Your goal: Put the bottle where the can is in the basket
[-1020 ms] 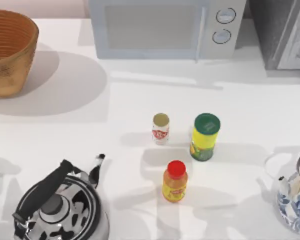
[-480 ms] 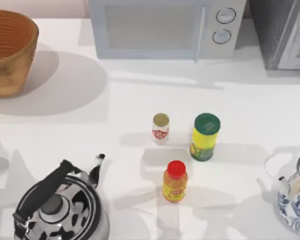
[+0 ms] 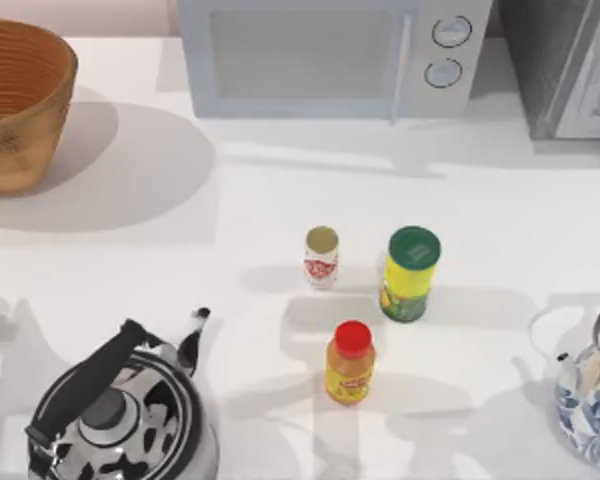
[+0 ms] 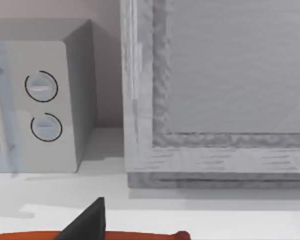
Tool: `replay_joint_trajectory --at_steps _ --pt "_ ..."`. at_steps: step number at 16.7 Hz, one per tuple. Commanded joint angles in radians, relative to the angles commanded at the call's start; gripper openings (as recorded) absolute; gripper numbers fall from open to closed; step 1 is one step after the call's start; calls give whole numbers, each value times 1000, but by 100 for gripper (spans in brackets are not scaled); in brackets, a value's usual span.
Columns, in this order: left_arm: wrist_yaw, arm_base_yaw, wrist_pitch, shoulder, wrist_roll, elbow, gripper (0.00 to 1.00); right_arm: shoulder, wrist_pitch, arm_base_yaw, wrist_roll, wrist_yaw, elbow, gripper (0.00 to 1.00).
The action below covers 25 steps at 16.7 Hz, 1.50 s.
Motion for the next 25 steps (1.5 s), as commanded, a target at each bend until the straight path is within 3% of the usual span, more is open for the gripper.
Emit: replay_joint_trajectory --at_steps 8,19,25 --pt "0 0 0 0 0 0 2 0 0 0 0 0 0 100" --pt "-9 5 -7 -10 0 11 0 0 0 0 0 0 0 100" --pt "-155 39 -205 -225 -13 233 0 0 0 0 0 0 0 100"
